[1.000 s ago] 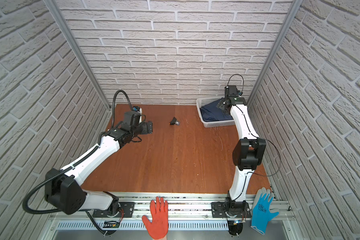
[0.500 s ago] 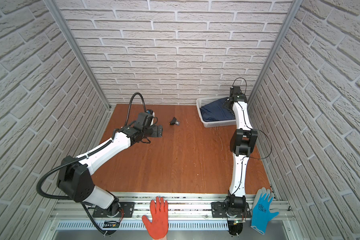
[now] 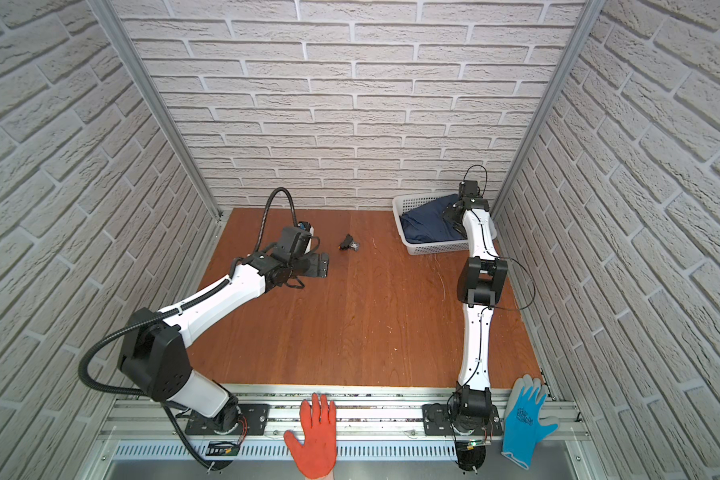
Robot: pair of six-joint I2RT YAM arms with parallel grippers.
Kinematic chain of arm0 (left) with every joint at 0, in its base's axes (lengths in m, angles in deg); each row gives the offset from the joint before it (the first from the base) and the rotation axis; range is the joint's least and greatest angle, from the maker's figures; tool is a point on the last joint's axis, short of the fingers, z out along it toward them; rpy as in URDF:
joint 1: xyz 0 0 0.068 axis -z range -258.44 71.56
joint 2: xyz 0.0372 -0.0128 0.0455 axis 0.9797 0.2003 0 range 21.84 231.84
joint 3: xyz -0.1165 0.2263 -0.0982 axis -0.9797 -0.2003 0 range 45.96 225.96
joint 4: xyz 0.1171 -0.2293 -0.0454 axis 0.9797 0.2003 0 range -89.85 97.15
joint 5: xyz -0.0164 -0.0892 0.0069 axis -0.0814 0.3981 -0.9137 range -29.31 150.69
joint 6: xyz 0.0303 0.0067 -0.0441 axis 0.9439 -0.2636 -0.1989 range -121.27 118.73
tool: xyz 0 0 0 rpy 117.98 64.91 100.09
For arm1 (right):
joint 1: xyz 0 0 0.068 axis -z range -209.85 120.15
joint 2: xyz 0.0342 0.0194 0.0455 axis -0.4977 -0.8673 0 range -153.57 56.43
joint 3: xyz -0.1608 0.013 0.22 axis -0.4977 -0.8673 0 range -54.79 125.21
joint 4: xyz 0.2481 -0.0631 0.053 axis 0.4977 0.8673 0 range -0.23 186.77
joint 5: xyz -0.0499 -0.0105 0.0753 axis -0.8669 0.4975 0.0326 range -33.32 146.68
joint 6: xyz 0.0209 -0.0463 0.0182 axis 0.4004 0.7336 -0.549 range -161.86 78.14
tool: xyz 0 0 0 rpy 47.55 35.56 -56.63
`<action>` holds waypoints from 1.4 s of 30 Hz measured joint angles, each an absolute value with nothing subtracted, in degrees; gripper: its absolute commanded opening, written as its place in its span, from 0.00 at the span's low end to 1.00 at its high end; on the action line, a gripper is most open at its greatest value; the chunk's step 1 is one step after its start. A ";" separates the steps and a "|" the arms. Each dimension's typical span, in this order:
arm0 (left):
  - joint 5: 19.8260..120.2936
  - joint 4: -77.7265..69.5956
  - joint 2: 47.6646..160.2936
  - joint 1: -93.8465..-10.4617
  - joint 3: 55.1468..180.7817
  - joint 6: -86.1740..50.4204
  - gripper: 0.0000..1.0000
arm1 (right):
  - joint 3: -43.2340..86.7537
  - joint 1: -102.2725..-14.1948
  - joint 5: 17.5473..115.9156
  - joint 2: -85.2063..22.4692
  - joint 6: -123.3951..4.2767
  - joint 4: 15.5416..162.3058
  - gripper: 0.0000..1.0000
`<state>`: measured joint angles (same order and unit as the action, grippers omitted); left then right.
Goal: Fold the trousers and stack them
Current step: 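Lift the jeans from the basket with the right gripper and drop them on the table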
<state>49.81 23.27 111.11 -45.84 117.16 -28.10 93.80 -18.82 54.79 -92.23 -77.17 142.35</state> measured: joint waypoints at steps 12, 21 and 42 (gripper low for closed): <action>49.55 22.90 111.11 -44.99 117.14 -28.10 0.98 | 94.74 -19.50 55.75 -95.22 -82.24 138.74 0.99; 48.94 22.90 111.11 -44.97 117.10 -27.90 0.98 | 95.33 -20.22 58.37 -98.54 -87.35 134.07 0.34; 46.38 22.50 96.71 -43.02 108.66 -30.92 0.98 | 94.28 -28.07 58.50 -72.80 -87.57 128.36 0.06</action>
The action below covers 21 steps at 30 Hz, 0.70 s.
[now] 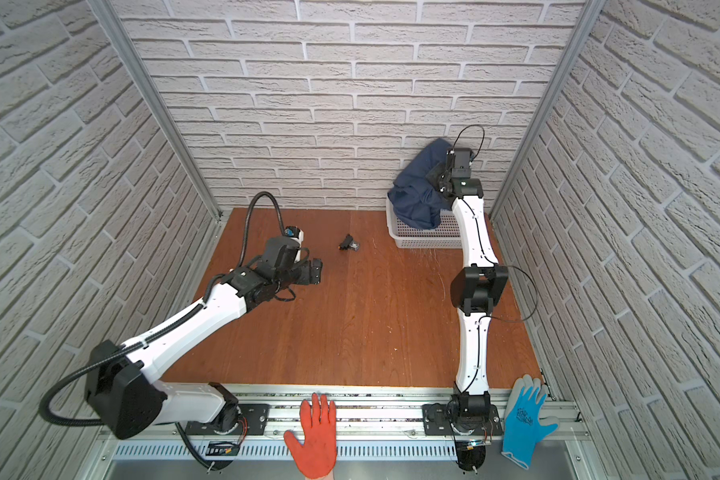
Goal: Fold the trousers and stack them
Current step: 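Lift the jeans from the basket with the right gripper and drop them on the table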
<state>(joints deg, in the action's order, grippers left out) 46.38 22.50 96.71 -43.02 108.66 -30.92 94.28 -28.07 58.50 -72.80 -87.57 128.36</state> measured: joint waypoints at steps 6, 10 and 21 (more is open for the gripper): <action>45.03 22.96 88.58 -42.11 105.10 -33.08 0.98 | 97.04 -31.48 58.94 -58.90 -85.63 125.94 0.05; 43.87 23.81 83.99 -42.04 103.63 -34.07 0.98 | 97.23 -34.50 59.20 -51.44 -82.79 127.44 0.06; 41.86 30.20 72.73 -41.98 100.94 -36.03 0.98 | 55.44 -47.74 55.27 -32.43 -74.15 129.80 0.06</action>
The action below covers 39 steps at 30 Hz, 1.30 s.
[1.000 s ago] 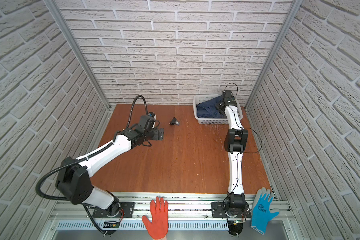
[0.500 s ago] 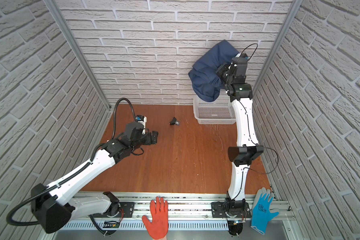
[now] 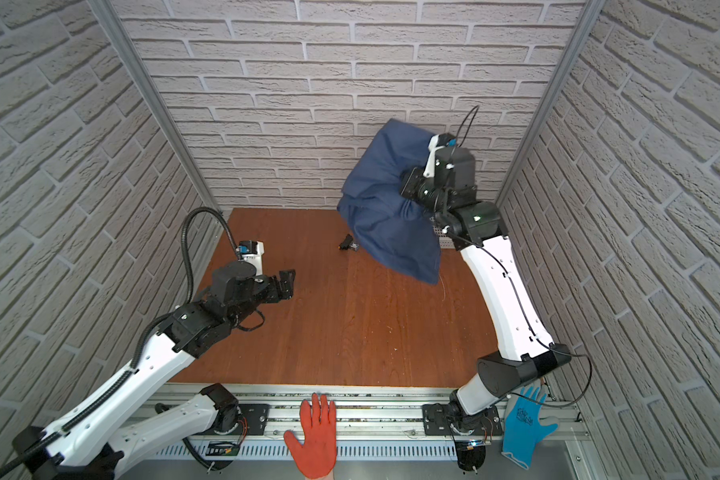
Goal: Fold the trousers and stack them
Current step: 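Lift the jeans from the basket with the right gripper and drop them on the table, then grasp the jeans leg hem with the left gripper while the right grasps the waistband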
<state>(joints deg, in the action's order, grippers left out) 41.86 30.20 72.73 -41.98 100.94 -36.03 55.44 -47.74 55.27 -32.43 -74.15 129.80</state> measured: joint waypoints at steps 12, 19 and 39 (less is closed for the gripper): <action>41.82 35.60 66.15 -41.98 98.72 -35.47 0.98 | 26.09 -67.91 43.53 -29.72 -76.21 134.46 0.62; 42.93 37.13 62.54 -41.98 96.38 -34.79 0.98 | 36.67 -79.15 38.26 -31.73 -78.72 139.95 0.89; 58.91 36.75 72.75 -41.69 94.76 -36.01 0.98 | 14.13 -78.60 30.00 -16.49 -96.32 143.40 0.92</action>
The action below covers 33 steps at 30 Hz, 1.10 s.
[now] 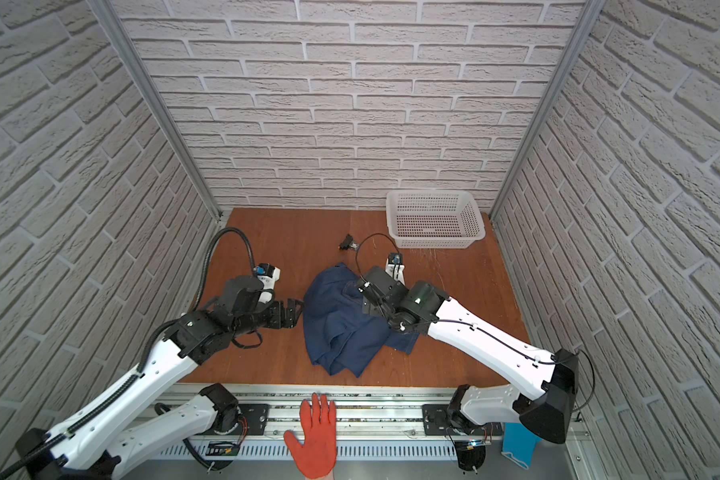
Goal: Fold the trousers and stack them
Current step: 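Grasp the jeans leg hem with the left gripper while the right grasps the waistband, then lift the jeans with both grippers, stretching them between the grippers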
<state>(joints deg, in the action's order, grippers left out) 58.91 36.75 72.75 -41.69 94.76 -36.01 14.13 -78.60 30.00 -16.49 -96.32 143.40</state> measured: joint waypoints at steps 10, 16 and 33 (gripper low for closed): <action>60.57 30.35 70.74 -30.63 83.33 -43.73 0.98 | -0.40 -73.71 41.04 -15.38 -103.42 127.34 0.92; 52.79 24.10 69.21 -17.91 74.61 -52.86 0.98 | -7.09 -67.22 48.80 -10.96 -103.51 119.40 0.80; 40.79 9.72 82.41 -9.89 70.32 -63.88 0.98 | -6.04 -60.68 63.31 -22.13 -100.08 105.98 0.15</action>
